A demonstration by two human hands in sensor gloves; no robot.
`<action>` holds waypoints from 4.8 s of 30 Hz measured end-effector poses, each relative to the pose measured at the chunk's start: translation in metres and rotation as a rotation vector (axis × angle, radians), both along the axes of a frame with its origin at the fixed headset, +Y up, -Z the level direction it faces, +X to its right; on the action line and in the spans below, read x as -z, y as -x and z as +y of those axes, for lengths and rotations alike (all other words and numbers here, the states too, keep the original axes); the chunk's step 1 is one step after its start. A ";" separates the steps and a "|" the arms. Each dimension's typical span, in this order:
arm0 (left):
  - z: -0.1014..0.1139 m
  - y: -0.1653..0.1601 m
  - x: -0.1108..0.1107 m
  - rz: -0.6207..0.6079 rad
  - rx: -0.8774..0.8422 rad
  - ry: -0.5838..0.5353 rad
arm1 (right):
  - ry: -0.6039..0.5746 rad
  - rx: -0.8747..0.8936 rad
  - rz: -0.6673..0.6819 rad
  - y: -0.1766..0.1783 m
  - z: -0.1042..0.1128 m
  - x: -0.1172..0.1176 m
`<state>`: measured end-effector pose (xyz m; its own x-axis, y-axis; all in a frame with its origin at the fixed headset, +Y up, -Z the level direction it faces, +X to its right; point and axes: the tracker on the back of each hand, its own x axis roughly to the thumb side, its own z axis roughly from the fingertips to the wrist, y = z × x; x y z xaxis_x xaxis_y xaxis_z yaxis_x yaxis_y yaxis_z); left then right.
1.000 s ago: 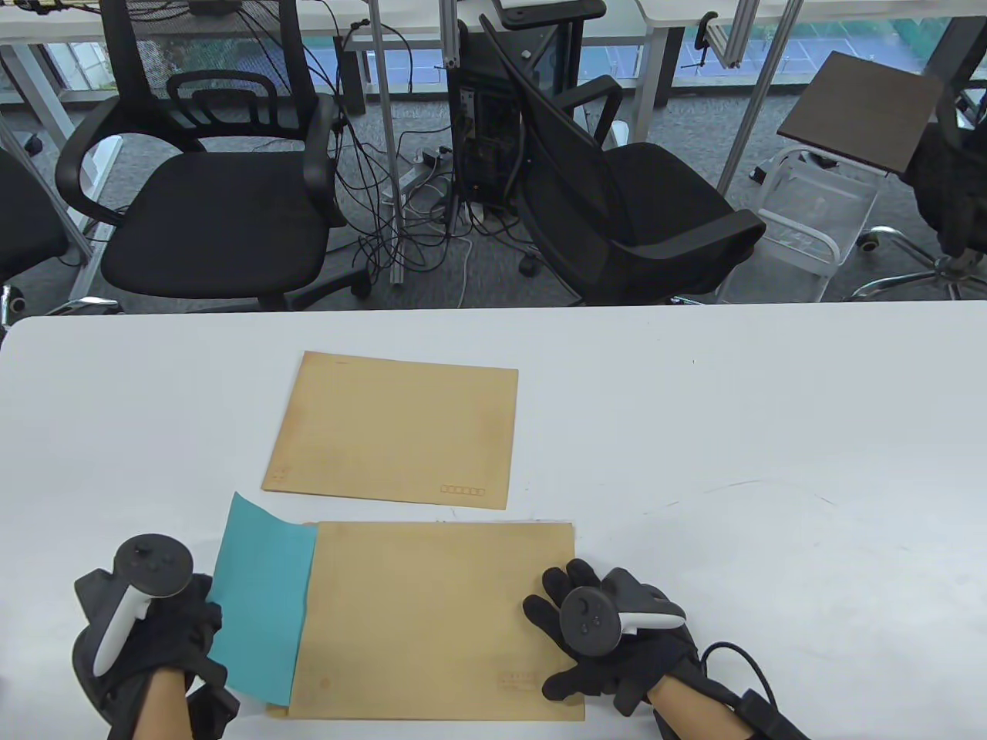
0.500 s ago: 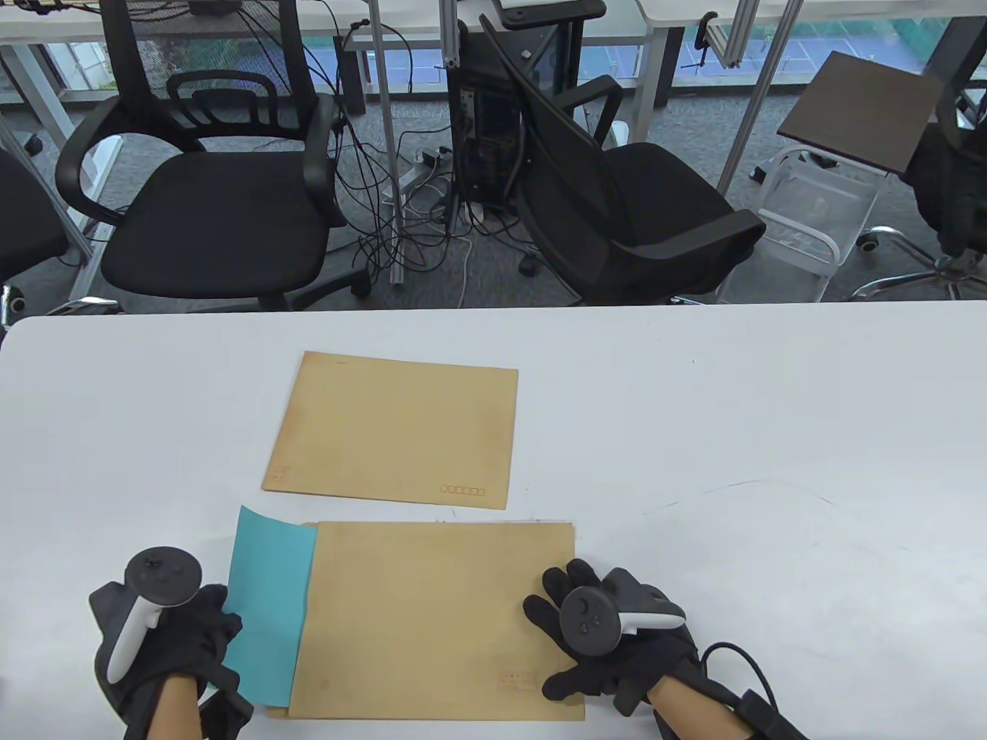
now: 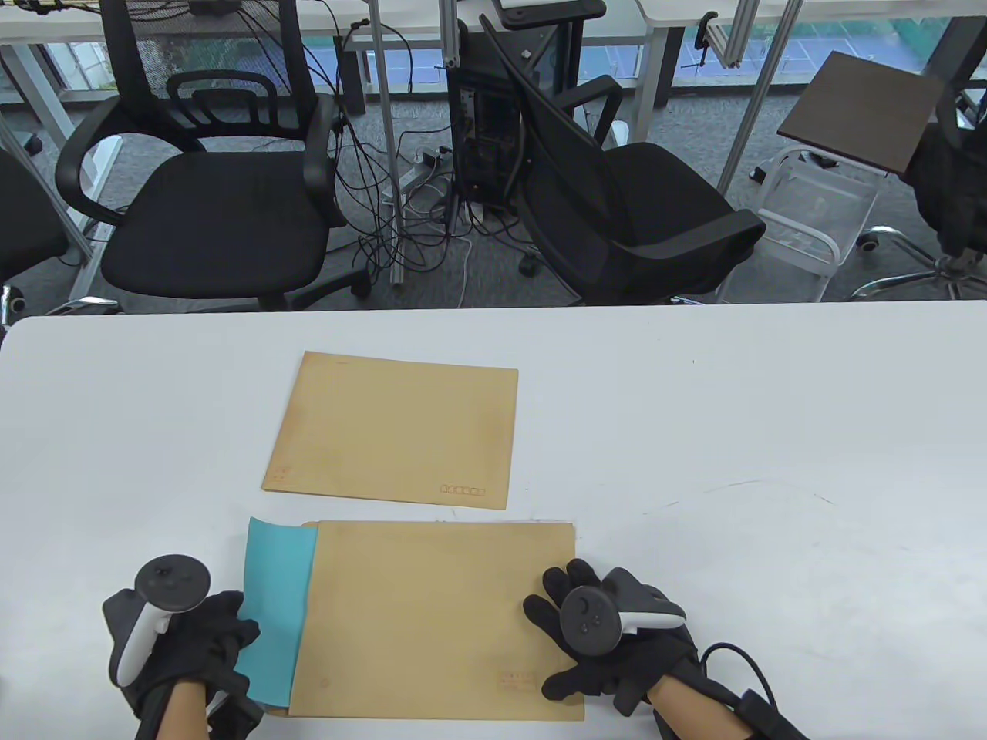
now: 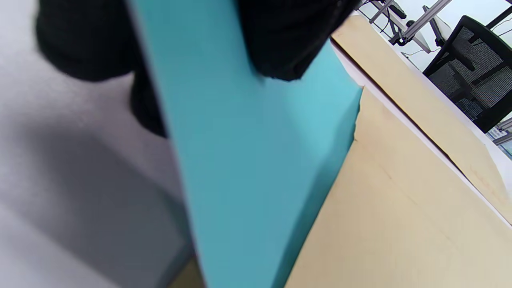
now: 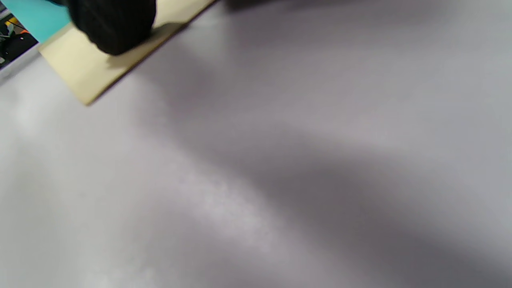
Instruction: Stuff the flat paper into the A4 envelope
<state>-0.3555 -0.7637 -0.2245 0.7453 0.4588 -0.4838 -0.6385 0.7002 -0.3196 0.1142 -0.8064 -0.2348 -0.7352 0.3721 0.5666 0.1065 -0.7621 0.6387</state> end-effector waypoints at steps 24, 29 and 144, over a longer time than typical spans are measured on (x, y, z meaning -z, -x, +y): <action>-0.004 -0.011 -0.004 -0.079 -0.083 -0.055 | 0.000 0.001 -0.005 0.000 0.000 0.000; 0.001 -0.004 -0.009 0.066 -0.065 -0.224 | -0.001 0.001 -0.005 0.000 -0.001 0.000; 0.264 -0.162 0.015 -0.500 0.093 -0.880 | -0.429 1.026 -0.439 0.012 0.243 0.083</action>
